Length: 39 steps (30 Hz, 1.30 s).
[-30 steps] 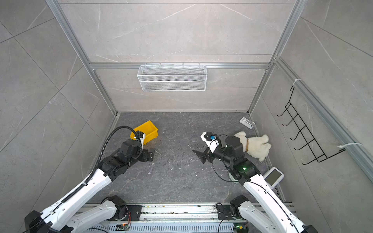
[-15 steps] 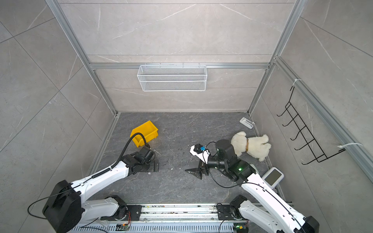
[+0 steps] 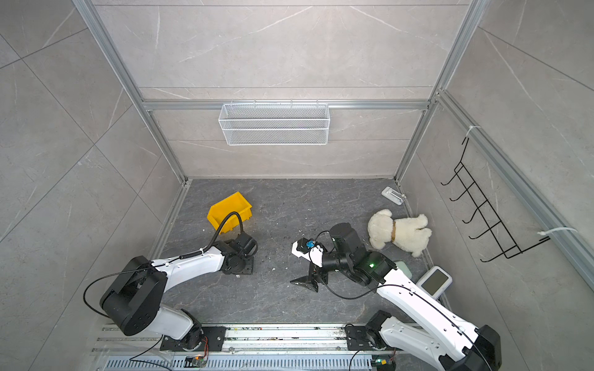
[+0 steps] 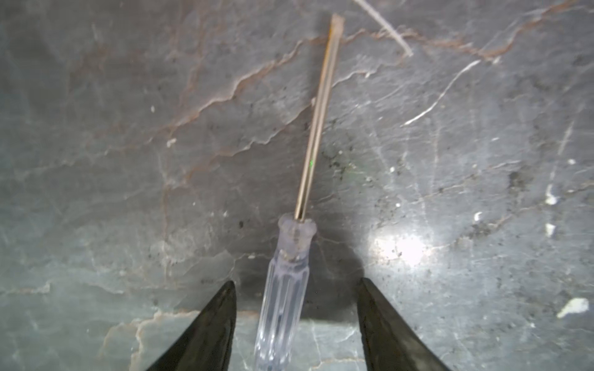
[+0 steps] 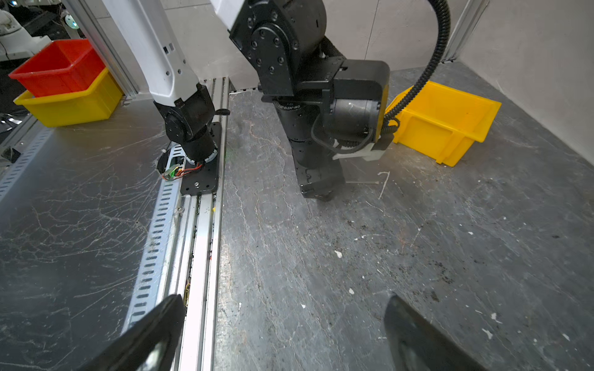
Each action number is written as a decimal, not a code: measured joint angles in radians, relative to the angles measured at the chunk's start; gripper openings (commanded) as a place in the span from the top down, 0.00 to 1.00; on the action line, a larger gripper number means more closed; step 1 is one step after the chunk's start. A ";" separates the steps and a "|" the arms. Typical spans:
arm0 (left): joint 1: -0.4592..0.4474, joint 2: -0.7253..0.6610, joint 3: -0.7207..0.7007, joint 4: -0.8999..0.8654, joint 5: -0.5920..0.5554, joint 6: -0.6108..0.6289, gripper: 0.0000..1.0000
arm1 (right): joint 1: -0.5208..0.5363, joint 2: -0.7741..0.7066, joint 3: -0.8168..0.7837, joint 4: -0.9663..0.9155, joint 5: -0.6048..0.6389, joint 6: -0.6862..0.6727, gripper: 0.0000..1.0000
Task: Put the screwdriver in the bin
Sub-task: Pick up the screwdriver from the center of the table, then place the screwdriver in the bin.
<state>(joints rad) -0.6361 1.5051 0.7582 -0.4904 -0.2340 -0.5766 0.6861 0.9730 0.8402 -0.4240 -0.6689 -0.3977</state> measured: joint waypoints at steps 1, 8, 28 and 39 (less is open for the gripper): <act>0.000 0.002 0.000 0.008 0.000 0.000 0.52 | 0.000 0.002 0.002 -0.004 0.002 -0.001 0.01; 0.001 0.009 -0.001 0.035 -0.001 0.000 0.86 | 0.000 0.005 0.011 -0.018 0.014 -0.008 0.01; 0.071 -0.147 0.174 -0.118 -0.021 0.125 1.00 | 0.003 0.023 0.011 0.109 0.124 0.032 0.01; 0.354 -0.161 0.418 -0.182 0.162 0.426 1.00 | 0.004 0.163 0.123 0.330 0.184 0.095 0.01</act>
<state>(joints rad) -0.2817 1.3437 1.1759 -0.6724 -0.0723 -0.1501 0.6903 1.1355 0.9630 -0.0940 -0.4847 -0.3031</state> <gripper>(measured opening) 0.161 0.990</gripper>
